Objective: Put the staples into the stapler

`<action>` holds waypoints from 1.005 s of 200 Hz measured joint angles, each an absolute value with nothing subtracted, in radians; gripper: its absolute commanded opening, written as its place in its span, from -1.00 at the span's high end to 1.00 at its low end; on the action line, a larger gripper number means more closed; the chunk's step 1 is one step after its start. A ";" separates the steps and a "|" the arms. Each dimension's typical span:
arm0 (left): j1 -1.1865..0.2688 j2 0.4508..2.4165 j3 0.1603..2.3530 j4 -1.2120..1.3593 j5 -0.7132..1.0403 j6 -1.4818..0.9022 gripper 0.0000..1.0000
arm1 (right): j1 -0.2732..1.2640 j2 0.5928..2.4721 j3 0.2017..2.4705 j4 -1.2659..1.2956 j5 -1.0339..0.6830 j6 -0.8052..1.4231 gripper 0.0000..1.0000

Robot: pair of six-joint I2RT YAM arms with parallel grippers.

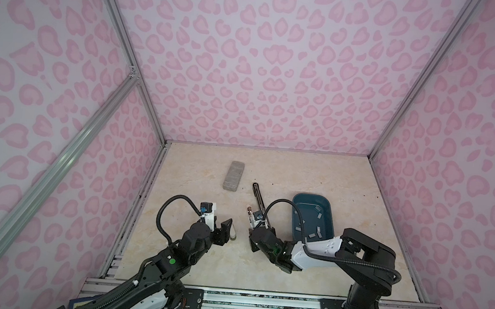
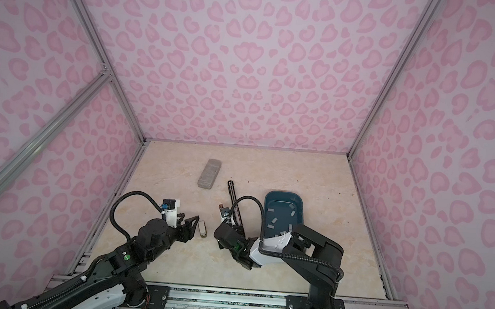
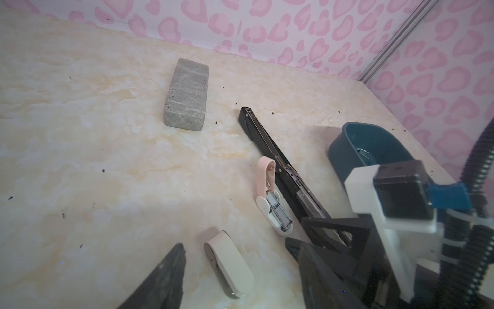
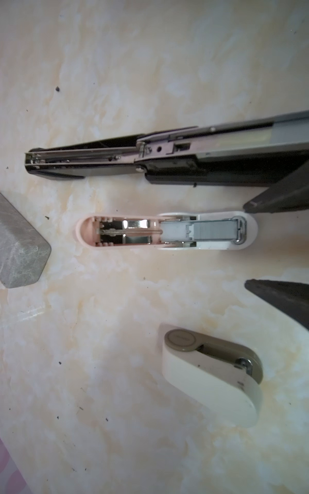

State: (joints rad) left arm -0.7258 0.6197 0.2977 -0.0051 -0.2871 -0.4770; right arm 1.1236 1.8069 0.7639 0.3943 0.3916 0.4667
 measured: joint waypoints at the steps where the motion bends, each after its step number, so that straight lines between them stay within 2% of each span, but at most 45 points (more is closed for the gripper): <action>1: -0.726 0.619 0.298 -0.005 -0.287 -0.477 -0.39 | 1.124 1.808 0.764 0.394 0.392 0.467 0.11; 39: -0.726 0.587 0.294 -0.009 -0.286 -0.477 -0.40 | 1.111 1.853 0.794 0.376 0.385 0.460 0.02; 78: -0.725 0.563 0.282 -0.014 -0.284 -0.477 -0.41 | 1.097 1.886 0.815 0.367 0.379 0.459 0.04; 113: -0.725 0.549 0.271 -0.014 -0.286 -0.477 -0.43 | 1.091 1.911 0.836 0.374 0.376 0.450 0.15; 148: -0.725 0.543 0.267 -0.014 -0.288 -0.477 -0.47 | 1.095 1.913 0.836 0.380 0.376 0.444 0.39; 201: -0.706 0.585 0.259 0.002 -0.290 -0.492 -0.57 | 1.150 1.910 0.815 0.400 0.416 0.407 0.49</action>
State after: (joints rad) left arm -0.7055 0.5854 0.2592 0.0017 -0.2905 -0.4923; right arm 1.1500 1.9102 0.8150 0.4004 0.4160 0.4072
